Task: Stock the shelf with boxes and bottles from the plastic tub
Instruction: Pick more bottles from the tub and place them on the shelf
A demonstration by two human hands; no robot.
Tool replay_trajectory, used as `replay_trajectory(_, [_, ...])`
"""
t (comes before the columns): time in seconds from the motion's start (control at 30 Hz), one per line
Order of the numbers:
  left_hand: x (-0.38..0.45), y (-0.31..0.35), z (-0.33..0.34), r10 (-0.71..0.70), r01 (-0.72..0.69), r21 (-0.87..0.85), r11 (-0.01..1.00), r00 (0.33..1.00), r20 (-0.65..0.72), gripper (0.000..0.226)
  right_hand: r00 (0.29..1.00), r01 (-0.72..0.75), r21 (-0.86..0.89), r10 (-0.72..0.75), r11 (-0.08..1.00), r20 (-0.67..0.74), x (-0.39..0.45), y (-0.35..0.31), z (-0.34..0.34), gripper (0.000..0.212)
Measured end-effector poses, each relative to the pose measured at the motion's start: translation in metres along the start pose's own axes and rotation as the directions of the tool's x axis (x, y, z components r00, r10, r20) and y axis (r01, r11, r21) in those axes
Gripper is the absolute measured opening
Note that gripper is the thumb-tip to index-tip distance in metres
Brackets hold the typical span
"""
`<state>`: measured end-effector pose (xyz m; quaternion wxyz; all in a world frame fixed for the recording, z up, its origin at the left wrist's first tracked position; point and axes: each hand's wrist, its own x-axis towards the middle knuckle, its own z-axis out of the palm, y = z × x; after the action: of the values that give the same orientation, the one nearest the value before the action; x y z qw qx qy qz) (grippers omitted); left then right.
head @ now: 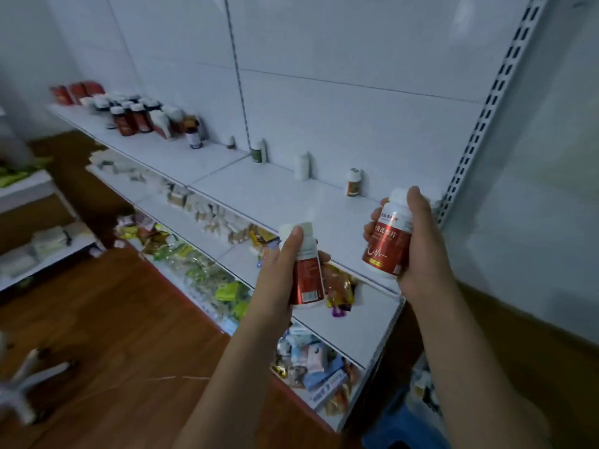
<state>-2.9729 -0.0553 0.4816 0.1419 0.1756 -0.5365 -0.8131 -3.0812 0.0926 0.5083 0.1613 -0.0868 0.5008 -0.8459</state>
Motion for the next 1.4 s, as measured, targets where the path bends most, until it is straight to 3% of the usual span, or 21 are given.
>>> replay_trajectory(0.13, [-0.008,0.018,-0.064,0.04,-0.034,0.054,0.998,0.992,-0.12,0.058,0.996,-0.04,-0.027,0.042,0.999,0.084,0.005,0.036,0.066,0.047])
replay_trajectory(0.27, [0.0,0.031,-0.117,0.037,-0.025,0.055,0.998,0.976,-0.216,0.074,0.99,-0.062,-0.108,0.075,0.992,0.117,0.019,0.067,0.118,0.05])
replay_trajectory(0.43, [0.034,0.045,-0.169,0.05,-0.028,0.08,0.996,0.956,-0.288,0.07,0.985,-0.09,-0.15,0.11,0.985,0.134,0.062,0.101,0.168,0.047])
replay_trajectory(0.83, [0.211,0.117,-0.292,0.079,-0.003,0.175,0.985,0.9,-0.429,0.056,0.958,-0.153,-0.133,0.18,0.979,0.226,0.256,0.179,0.315,0.041])
replay_trajectory(1.0, [0.268,0.133,-0.35,0.073,0.002,0.142,0.99,0.85,-0.521,0.045,0.934,-0.185,-0.22,0.241,0.958,0.265,0.329,0.223,0.377,0.039])
replay_trajectory(1.17, [0.314,0.136,-0.403,0.055,-0.001,0.093,0.996,0.807,-0.588,0.055,0.921,-0.214,-0.298,0.294,0.93,0.255,0.377,0.278,0.418,0.036])
replay_trajectory(1.4, [0.423,0.156,-0.485,0.027,0.002,0.053,0.999,0.841,-0.54,0.039,0.951,-0.221,-0.29,0.272,0.931,0.149,0.46,0.349,0.473,0.019])
